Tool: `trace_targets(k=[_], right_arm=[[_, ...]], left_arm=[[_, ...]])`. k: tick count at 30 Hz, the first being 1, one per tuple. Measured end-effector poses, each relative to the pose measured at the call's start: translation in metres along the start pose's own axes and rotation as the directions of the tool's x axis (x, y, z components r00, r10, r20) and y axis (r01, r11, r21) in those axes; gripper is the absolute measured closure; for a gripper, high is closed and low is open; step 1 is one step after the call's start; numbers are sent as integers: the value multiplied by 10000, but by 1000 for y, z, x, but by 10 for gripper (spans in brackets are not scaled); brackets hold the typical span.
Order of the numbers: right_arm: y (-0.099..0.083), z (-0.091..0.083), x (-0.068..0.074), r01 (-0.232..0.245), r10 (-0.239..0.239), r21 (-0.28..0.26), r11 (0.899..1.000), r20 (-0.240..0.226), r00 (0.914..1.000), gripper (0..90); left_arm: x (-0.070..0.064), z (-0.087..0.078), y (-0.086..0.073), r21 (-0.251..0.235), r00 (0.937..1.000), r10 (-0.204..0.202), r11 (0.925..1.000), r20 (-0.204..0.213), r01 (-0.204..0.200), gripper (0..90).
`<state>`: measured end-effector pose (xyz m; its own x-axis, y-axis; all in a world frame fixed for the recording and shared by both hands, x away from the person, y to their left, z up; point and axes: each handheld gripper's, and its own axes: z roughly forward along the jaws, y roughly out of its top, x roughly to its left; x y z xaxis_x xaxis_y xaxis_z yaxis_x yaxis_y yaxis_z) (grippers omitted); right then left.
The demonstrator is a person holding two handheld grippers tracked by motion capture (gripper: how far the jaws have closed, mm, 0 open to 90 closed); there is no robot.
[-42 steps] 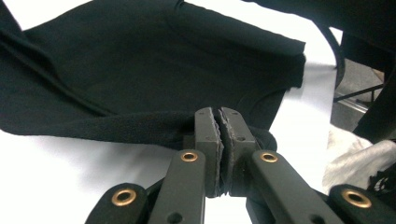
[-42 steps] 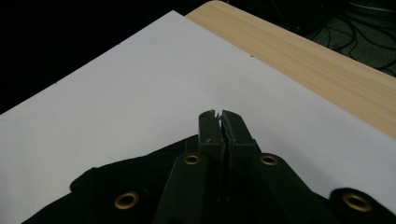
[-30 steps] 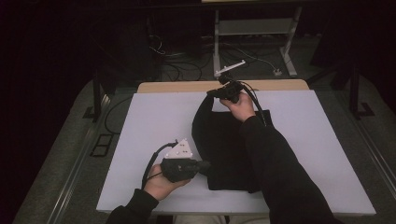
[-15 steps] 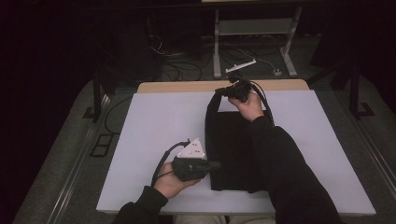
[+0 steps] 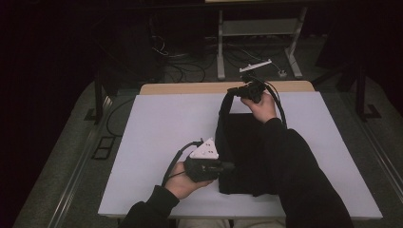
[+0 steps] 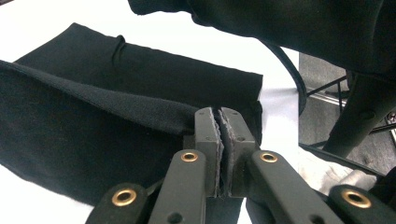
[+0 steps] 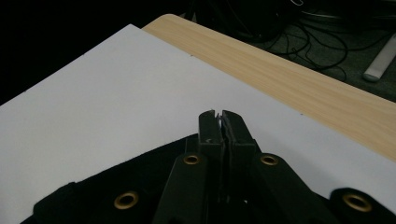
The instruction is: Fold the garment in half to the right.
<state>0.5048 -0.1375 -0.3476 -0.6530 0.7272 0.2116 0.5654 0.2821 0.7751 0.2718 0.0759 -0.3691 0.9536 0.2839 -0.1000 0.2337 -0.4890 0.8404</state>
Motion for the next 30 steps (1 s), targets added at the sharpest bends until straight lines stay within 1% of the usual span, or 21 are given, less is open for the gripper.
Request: trace_targets(k=[10,13,17,23,25,27,30], right_arm=[[-7,-15,-14,-241,244,-155,9996,200,9995,862],[-9,-19,-19,-289,294,-187,9994,271,9992,862],[-13,-25,-24,-391,399,-227,9990,342,9986,862],[-19,-32,-32,-545,556,-250,9982,469,9973,862],[-20,-34,-34,-570,584,-294,9979,492,9971,862],[-22,-37,-36,-587,603,-311,9978,525,9968,862],[-24,-41,-40,-651,670,-342,9973,585,9960,862]], left_arm=[[-4,13,13,32,9993,258,9997,267,-259,851],[-5,17,15,-4,9991,272,9996,332,-272,851],[-7,23,19,102,9982,387,9992,468,-392,851],[-10,32,24,24,9972,441,9990,611,-443,851],[-10,35,27,43,9962,548,9985,676,-552,851],[-11,38,29,-21,9957,579,9983,726,-579,851],[-13,42,32,22,9947,635,9980,810,-639,851]])
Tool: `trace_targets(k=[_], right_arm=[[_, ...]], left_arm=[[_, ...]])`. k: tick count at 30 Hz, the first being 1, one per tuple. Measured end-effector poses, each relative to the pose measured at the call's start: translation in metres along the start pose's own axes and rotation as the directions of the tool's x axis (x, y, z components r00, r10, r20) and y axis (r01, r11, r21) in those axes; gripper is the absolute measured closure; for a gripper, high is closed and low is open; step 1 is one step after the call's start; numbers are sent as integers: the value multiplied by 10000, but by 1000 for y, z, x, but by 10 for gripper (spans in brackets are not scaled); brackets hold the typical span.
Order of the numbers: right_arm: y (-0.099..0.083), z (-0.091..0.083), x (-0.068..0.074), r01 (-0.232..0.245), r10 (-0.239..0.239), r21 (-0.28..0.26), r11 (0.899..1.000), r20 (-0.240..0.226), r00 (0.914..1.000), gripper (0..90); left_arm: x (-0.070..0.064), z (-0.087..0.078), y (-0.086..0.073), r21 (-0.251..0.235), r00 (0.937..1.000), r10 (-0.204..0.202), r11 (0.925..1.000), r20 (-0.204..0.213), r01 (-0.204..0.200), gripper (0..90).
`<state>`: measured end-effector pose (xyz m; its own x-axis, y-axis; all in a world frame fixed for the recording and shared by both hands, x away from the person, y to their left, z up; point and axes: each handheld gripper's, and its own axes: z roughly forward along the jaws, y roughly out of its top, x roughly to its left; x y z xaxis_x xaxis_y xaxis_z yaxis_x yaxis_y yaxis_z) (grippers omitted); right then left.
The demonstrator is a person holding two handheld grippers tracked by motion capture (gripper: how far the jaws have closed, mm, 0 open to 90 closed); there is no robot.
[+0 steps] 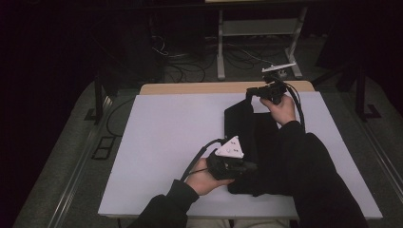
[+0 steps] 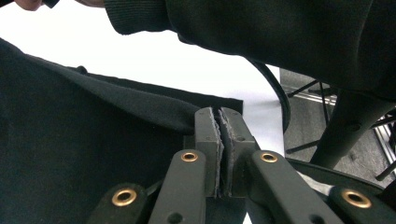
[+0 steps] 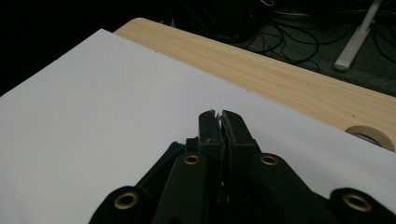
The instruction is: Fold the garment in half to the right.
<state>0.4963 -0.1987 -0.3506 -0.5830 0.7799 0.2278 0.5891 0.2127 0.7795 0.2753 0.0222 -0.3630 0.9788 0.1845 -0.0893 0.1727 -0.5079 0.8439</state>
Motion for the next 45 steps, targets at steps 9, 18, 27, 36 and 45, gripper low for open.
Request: trace_targets(k=[9,18,27,36,45], right_arm=[[-9,-12,-14,-239,240,-47,9997,197,9995,862],[-19,-20,-26,-429,429,-14,9991,373,9984,862],[-32,-24,-39,-648,644,58,9979,518,9966,861],[-44,-21,-49,-834,829,66,9965,551,9950,859],[-52,-14,-58,-970,953,285,9949,567,9938,856]], left_arm=[[-3,14,6,-22,9997,64,10000,234,-64,851],[-4,27,10,7,9990,104,9999,445,-104,851],[-4,41,10,76,9985,-9,10000,551,4,851],[-3,57,7,231,9978,-88,9997,653,73,851],[-1,72,4,367,9963,-372,9987,770,344,851]])
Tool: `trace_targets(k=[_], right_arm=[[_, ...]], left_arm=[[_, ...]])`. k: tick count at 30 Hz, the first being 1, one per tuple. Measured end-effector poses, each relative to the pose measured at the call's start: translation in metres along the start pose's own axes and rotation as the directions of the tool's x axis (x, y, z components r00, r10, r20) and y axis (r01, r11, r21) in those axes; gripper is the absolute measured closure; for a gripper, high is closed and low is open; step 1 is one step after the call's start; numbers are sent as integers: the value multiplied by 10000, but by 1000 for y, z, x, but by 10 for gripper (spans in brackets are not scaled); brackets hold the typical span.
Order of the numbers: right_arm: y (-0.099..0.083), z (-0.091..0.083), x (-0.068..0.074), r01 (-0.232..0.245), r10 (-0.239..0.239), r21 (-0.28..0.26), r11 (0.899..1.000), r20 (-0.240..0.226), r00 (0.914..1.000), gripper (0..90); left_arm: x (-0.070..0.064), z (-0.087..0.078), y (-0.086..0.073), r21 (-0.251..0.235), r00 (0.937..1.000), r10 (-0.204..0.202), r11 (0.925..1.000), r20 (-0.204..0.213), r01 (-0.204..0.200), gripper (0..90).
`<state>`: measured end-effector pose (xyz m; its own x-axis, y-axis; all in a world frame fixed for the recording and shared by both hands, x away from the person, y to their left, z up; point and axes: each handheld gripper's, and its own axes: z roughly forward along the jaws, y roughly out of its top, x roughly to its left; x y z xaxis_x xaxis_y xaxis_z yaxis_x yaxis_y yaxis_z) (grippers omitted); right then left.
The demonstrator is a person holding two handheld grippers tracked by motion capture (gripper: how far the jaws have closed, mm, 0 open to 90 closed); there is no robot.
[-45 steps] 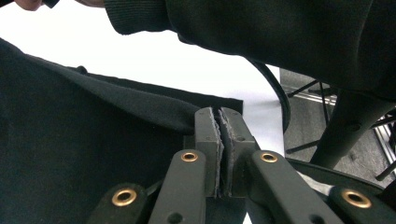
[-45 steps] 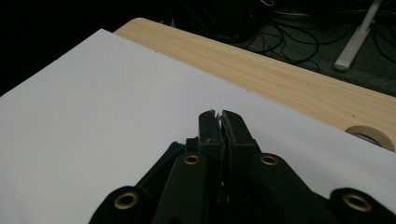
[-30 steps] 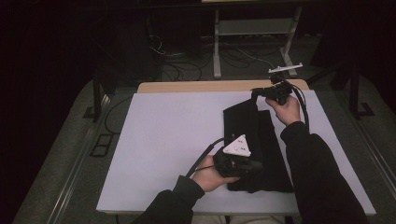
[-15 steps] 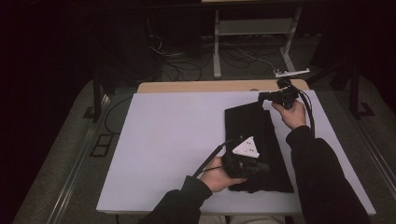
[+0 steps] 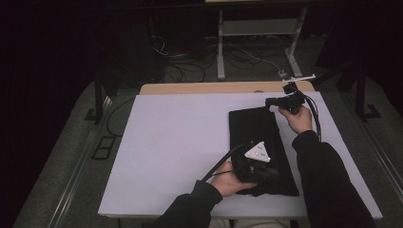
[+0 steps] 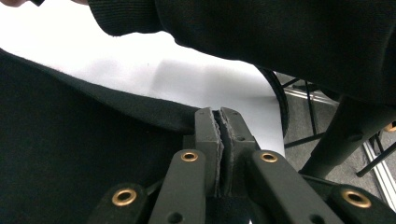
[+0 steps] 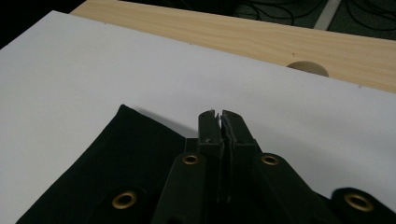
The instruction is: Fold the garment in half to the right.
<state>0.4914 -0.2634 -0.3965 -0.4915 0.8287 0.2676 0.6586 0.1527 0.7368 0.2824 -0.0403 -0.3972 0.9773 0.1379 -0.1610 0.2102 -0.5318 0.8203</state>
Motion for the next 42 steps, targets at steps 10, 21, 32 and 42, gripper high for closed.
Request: trace_targets(k=[10,21,32,42], right_arm=[[-5,8,-6,-18,13,371,9993,135,9999,853],[-15,12,-16,-183,175,459,9988,166,9997,850],[-24,8,-25,-820,817,429,9957,79,9966,709],[-24,-10,-20,-613,605,155,9980,465,9971,331]], left_arm=[[4,14,-2,171,9997,-253,9995,75,251,851],[5,28,-3,386,9991,-382,9985,169,375,851],[4,38,-2,547,9973,-721,9960,132,713,851],[1,42,2,705,9984,-555,9960,45,551,852]])
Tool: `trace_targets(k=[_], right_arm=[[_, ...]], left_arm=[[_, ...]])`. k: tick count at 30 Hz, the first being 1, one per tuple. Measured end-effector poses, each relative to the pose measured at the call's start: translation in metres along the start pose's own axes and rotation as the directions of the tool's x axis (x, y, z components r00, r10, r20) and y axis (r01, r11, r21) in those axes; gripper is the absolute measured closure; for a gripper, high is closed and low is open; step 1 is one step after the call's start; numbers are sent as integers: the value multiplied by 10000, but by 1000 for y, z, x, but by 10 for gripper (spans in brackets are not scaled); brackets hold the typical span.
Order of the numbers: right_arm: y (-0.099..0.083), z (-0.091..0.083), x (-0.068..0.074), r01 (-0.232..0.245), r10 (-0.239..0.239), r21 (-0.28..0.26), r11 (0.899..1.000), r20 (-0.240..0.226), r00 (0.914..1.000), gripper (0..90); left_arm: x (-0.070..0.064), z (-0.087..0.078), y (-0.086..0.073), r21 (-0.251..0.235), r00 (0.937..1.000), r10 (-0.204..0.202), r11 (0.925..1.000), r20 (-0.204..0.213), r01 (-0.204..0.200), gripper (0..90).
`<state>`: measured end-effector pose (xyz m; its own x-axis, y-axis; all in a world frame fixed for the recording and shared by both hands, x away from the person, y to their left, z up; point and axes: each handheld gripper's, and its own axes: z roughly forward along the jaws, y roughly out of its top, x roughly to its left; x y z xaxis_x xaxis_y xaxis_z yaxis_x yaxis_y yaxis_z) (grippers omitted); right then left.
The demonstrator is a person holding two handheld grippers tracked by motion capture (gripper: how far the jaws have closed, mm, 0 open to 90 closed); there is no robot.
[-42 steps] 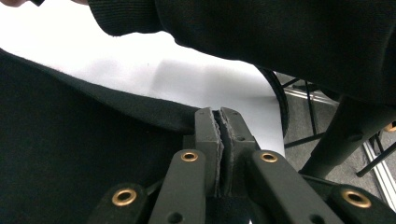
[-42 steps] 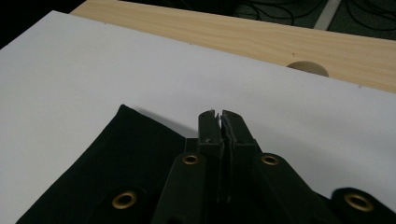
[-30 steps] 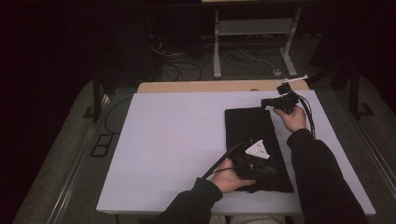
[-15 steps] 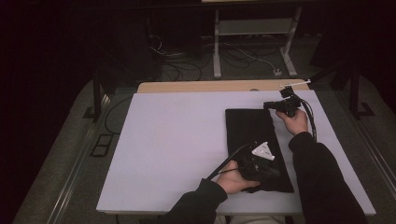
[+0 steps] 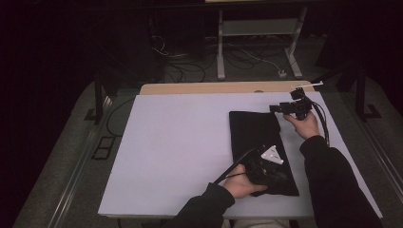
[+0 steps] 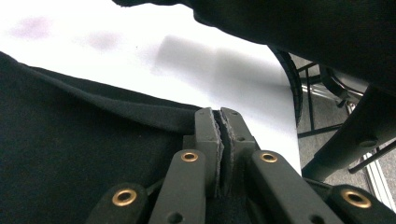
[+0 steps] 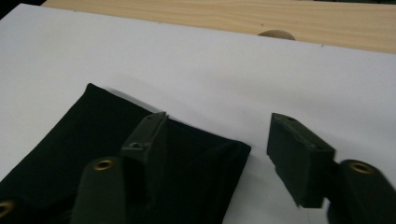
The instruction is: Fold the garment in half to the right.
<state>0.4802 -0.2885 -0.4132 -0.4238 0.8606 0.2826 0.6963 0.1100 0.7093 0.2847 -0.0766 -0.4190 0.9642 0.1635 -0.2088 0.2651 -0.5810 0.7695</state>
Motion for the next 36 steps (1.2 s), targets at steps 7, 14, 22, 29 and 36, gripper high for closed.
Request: trace_targets(k=[7,14,22,29,36], right_arm=[[-3,-19,2,64,-68,-310,9995,-113,9999,130],[-14,-38,0,153,-166,-494,9987,-261,9995,36],[-32,-57,2,372,-384,-604,9975,-192,9991,0],[-46,-73,6,433,-456,-831,9956,-263,9986,0],[-56,-90,10,643,-682,-1273,9898,-264,9973,0]], left_arm=[[-1,7,8,507,9993,363,9981,-13,-361,853],[-2,18,16,919,9994,331,9952,-24,-328,854],[-3,34,22,1808,9975,662,9817,-259,-604,853],[-4,39,25,2011,9969,698,9777,-363,-611,843],[-6,33,29,1510,9970,726,9862,-251,-680,654]])
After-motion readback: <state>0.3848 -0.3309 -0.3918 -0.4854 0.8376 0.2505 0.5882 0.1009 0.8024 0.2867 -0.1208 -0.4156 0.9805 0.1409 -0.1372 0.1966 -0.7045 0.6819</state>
